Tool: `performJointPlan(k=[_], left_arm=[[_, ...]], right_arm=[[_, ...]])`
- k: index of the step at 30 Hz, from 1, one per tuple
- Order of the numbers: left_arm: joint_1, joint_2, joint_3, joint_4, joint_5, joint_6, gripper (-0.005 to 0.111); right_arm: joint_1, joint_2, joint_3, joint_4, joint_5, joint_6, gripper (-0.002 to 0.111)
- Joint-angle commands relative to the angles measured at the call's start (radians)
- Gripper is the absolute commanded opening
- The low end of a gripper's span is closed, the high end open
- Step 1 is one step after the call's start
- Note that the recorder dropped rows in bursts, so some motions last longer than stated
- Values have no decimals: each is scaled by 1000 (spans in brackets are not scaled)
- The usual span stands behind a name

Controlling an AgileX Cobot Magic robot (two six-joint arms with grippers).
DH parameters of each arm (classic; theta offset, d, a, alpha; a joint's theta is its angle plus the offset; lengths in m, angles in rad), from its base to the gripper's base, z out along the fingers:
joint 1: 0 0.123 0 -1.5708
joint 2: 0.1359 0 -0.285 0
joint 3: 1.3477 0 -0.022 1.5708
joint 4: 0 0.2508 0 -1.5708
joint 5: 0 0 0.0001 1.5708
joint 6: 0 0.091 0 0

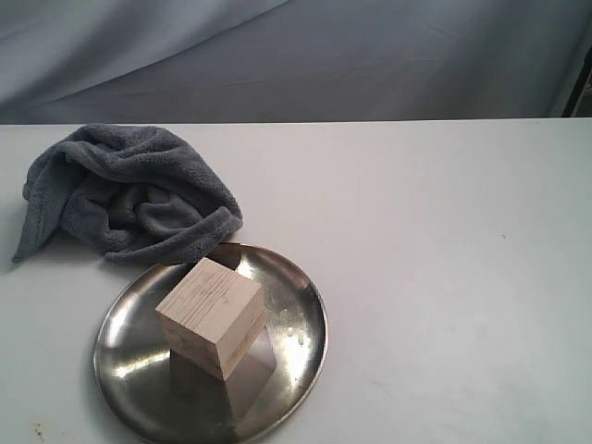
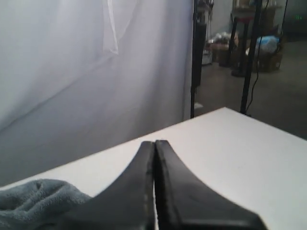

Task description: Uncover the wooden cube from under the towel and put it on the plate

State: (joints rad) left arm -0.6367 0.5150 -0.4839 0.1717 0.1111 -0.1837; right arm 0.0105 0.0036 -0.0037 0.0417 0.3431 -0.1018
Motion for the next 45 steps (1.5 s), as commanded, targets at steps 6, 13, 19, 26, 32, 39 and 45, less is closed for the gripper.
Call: performJointPlan(k=[6, 13, 19, 26, 32, 39, 45], left_arm=[[166, -415, 172, 7, 41, 14, 0], [298, -515, 299, 7, 81, 12, 0], [428, -515, 382, 7, 77, 10, 0], [454, -515, 415, 3, 86, 10, 0], [454, -515, 425, 3, 232, 10, 0], [454, -515, 446, 3, 281, 10, 0], [454, -515, 484, -29, 214, 10, 0]], right_arm=[[2, -4, 4, 3, -1, 2, 0], [2, -4, 4, 3, -1, 2, 0], [2, -4, 4, 3, -1, 2, 0], [2, -4, 4, 3, -1, 2, 0], [2, -4, 4, 3, -1, 2, 0], [2, -4, 4, 3, -1, 2, 0], [2, -4, 4, 3, -1, 2, 0]])
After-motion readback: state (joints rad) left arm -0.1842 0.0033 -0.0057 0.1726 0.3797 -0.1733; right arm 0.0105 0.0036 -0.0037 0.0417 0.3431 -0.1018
